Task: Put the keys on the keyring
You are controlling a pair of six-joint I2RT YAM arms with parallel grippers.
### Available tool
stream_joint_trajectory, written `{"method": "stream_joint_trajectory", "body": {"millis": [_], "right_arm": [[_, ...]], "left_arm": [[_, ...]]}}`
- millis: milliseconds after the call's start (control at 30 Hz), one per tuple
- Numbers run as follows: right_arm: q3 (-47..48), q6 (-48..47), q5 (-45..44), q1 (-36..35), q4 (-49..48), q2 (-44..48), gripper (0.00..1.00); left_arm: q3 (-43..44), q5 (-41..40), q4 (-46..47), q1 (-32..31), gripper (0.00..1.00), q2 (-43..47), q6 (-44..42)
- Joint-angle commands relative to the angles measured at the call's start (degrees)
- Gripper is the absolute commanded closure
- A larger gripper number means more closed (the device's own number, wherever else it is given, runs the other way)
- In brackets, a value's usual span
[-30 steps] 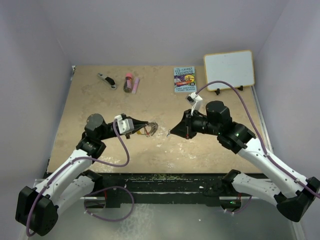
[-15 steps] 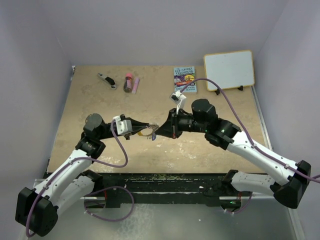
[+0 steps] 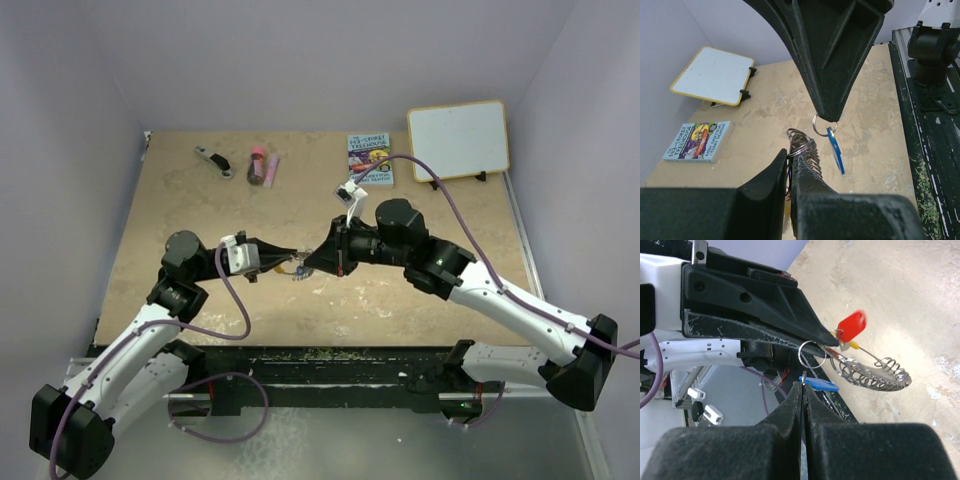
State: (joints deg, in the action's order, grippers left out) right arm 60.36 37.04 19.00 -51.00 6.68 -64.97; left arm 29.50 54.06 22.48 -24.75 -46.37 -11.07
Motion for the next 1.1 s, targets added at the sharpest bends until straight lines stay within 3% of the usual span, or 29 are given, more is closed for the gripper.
{"method": "stream_joint_trajectory", "body": {"millis": [0,1067], "right_arm": [[2.9,0.2,-2.7,-0.3,-1.0,-0.4,1.00],[3.8,0.0,-3.5,-0.6,1.1,-1.4,1.00]], "left_arm": [[2.8,2.3,1.3,0.2,0.96,1.4,1.1],[2.6,2.2,1.8,0.2,0.96,1.8,2.5]]}}
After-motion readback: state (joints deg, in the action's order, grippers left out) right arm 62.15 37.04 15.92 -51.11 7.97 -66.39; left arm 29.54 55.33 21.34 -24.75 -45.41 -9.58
